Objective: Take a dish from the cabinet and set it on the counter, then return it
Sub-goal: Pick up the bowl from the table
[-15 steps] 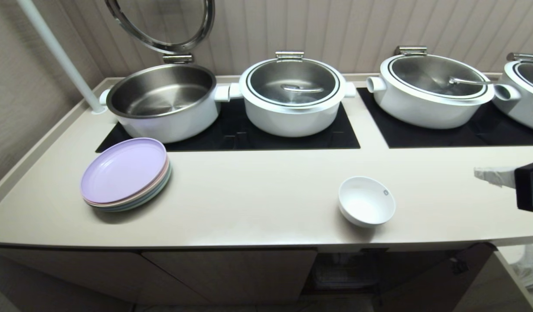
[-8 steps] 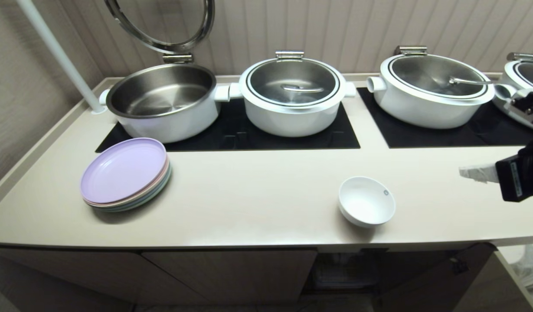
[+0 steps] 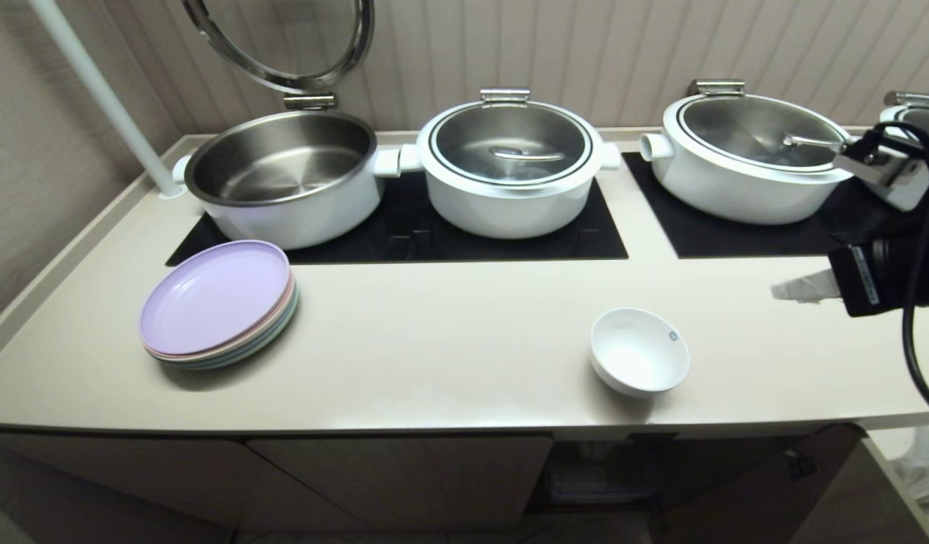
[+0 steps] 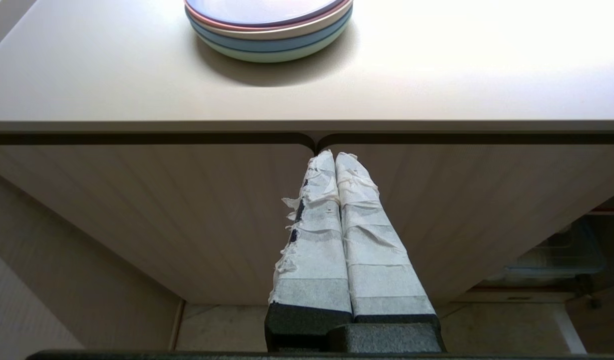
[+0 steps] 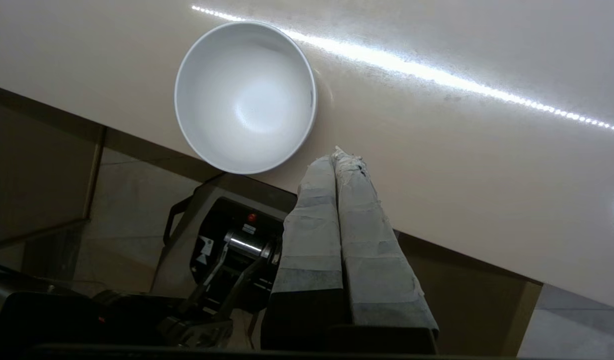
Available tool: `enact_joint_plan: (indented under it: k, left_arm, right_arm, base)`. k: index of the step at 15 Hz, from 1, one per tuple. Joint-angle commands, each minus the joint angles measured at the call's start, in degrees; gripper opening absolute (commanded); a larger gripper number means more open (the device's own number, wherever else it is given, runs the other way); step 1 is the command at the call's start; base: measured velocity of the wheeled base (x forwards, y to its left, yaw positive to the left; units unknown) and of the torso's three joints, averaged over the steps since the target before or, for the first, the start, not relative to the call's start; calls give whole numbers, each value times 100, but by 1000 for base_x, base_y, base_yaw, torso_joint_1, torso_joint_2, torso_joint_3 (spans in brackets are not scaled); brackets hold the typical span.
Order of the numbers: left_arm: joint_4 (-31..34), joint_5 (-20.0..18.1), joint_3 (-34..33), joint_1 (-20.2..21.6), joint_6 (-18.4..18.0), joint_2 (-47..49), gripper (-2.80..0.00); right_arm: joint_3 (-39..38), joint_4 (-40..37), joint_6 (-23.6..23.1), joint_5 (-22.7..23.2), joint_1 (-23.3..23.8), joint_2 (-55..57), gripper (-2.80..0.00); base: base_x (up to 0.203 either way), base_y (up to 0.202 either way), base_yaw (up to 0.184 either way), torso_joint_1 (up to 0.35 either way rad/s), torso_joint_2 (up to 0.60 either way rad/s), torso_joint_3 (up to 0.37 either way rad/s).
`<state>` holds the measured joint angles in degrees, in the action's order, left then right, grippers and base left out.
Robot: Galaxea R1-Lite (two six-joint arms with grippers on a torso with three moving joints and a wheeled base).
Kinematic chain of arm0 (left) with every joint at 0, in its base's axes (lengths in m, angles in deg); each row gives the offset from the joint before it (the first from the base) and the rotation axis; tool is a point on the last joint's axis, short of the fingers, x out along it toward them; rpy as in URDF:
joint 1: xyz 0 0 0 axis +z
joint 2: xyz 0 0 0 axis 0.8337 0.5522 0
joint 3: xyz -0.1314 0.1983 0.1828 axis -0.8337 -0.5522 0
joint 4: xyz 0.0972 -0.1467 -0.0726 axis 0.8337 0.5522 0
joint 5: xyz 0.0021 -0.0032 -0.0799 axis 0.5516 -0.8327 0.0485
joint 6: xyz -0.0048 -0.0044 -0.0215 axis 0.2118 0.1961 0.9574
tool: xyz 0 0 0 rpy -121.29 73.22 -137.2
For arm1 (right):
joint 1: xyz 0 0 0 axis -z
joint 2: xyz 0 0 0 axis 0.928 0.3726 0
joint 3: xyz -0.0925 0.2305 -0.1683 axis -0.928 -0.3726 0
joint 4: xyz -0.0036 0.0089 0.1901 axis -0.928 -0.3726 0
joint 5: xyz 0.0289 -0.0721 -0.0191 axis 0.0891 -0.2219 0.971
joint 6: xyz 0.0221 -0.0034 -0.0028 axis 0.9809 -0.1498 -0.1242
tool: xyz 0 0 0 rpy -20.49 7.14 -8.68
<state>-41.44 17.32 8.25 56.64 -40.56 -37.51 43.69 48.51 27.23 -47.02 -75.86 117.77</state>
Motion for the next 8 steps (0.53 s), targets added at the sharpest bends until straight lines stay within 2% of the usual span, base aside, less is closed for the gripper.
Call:
enact_joint_plan:
  k: [1, 3, 8]
  left_arm:
    - [0, 2, 0, 2, 2, -2, -280]
    - [0, 2, 0, 2, 2, -2, -280]
    - [0, 2, 0, 2, 2, -2, -280]
  right_arm:
    - [594, -446, 198, 10, -162, 432, -280]
    - [1059, -889, 358, 4, -310, 767, -280]
    - [1995, -1408, 484, -90, -499, 1604, -280]
  base:
    - [0, 0, 0, 0, 0, 0]
    - [0, 0, 0, 0, 0, 0]
    - [0, 0, 0, 0, 0, 0]
